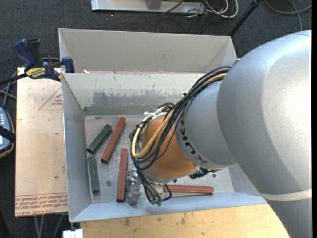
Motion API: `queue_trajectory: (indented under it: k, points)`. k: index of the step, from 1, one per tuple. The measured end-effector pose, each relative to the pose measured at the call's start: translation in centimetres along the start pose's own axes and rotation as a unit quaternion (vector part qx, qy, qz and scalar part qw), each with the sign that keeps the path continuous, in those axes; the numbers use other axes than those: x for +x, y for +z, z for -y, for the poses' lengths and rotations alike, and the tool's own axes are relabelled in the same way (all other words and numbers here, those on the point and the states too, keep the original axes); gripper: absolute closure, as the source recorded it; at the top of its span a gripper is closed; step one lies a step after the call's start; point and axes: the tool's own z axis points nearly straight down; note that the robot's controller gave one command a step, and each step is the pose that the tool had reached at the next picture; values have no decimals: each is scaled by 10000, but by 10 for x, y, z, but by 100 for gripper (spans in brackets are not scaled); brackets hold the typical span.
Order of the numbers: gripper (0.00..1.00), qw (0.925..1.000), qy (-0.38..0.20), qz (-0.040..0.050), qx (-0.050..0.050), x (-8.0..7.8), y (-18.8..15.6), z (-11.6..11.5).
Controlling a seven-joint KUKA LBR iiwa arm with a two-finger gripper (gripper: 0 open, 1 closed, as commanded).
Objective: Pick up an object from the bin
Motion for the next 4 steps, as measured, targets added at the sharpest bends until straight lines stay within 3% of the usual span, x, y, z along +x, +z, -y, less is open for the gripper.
queue_trajectory:
  k: [1,2,3,4]
  points:
    - [100,10000,-2,-35,13,-4,1,5]
    - [0,9999,-103,-105,51,-43,5,-47]
    - [100,9999,-103,-103,44,-43,5,-47]
    - [100,9999,-102,-103,44,-43,5,-47]
